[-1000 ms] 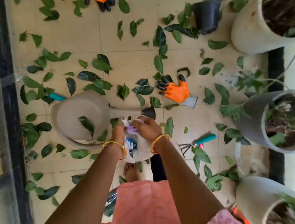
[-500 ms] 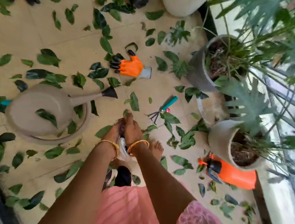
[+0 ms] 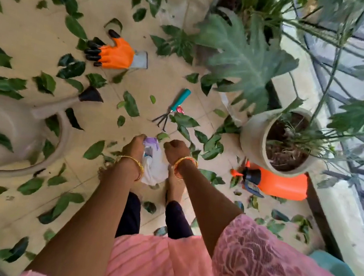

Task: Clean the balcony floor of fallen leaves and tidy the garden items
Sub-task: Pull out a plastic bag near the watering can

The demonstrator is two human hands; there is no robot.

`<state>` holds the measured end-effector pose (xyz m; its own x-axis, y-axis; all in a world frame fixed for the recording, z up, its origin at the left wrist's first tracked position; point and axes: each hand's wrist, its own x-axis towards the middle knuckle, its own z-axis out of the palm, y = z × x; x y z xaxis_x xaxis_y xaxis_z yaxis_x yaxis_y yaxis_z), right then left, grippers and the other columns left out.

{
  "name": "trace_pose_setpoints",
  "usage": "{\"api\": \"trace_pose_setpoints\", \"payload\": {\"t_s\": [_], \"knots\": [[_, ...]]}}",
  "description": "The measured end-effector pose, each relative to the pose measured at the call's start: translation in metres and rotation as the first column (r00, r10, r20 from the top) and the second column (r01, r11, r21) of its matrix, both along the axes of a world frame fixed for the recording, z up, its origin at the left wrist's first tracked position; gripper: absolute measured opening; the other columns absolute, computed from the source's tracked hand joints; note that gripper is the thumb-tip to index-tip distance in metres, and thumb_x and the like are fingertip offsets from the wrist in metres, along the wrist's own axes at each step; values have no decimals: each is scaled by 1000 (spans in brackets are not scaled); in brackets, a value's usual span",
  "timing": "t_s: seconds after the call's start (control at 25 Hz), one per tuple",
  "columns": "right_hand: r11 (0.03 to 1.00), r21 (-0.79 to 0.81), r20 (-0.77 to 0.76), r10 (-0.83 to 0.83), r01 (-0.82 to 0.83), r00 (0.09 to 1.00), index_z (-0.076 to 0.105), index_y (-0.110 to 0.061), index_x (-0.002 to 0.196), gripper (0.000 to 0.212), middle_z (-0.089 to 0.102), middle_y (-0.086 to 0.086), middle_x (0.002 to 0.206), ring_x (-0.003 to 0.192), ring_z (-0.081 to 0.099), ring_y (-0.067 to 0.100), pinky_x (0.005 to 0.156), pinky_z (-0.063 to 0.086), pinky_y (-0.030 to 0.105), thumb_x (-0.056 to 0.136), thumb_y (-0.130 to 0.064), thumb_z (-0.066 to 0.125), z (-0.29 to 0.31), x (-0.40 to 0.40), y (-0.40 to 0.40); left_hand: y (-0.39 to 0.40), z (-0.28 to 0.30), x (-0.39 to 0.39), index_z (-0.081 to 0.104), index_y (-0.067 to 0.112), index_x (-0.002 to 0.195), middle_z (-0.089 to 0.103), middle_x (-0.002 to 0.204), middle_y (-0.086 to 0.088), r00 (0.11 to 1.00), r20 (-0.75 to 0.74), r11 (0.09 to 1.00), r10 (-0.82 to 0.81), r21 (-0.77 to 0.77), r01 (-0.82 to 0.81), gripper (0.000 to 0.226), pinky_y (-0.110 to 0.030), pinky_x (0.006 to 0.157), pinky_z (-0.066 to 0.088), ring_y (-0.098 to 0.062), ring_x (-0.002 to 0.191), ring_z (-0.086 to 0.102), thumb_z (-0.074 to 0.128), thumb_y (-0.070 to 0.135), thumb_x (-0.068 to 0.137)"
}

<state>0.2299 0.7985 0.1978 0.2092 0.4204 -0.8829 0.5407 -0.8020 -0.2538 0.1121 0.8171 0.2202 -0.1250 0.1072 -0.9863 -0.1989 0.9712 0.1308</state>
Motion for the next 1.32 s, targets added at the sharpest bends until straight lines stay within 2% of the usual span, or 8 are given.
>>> {"api": "trace_pose_setpoints", "payload": {"t_s": [0.16,0.36,0.52,0.68,0.96,1.08,1.2,1.32], "knots": [[987,-41,214,160,-154,964,60,2,114,34,56,23,122,115,52,37,93,43,34,88,-19,53,-37,91,-20,-1,-16,50,59,5,97,58,93,-11,984,-68,986,-164,8,164,26,-25,54,39,-28,70,51,55,29,87],[969,46,337,212,-241,917,44,-3,133,49,28,21,144,128,34,38,106,33,38,87,-17,55,-102,179,-25,0,-93,96,62,-3,117,62,96,-20,948,-3,948,-317,3,317,55,-30,73,42,-28,78,53,58,36,79],[947,109,438,227,-302,870,32,-11,143,59,12,20,153,137,24,36,111,27,40,88,-8,52,-171,226,0,21,-147,128,50,12,69,55,69,-16,932,-24,932,-362,27,362,29,-26,61,39,-22,59,48,48,29,92],[894,199,543,241,-402,805,45,-23,136,54,1,16,157,144,3,38,116,11,47,86,-4,50,-226,250,44,54,-183,168,50,15,70,61,68,-12,909,-56,901,-413,123,417,29,-23,57,42,-16,57,51,46,27,96],[905,251,598,135,-344,790,39,-15,139,52,31,11,150,142,23,22,114,1,55,89,0,44,-262,248,62,77,-211,181,49,12,67,50,66,-5,869,-94,863,-486,109,494,33,-19,45,37,-16,50,52,44,26,97],[843,410,660,-12,-348,751,52,-11,127,43,49,9,138,135,37,21,113,10,50,87,1,45,-246,242,59,74,-199,172,59,6,84,59,87,-10,867,-104,862,-487,103,496,28,-23,61,42,-19,64,53,49,30,94],[715,694,431,-318,-86,844,64,-6,102,28,66,14,105,99,61,31,88,42,38,80,7,52,-196,203,43,60,-169,164,60,7,98,60,90,-12,858,-88,850,-507,116,514,20,-24,61,47,-19,68,59,54,26,93],[746,645,140,-329,166,934,60,-3,99,24,65,22,81,73,60,36,62,36,28,79,1,47,-137,143,7,35,-120,160,62,2,103,61,88,-12,803,-168,778,-572,199,596,16,-18,50,46,-16,62,58,56,11,91]]}}
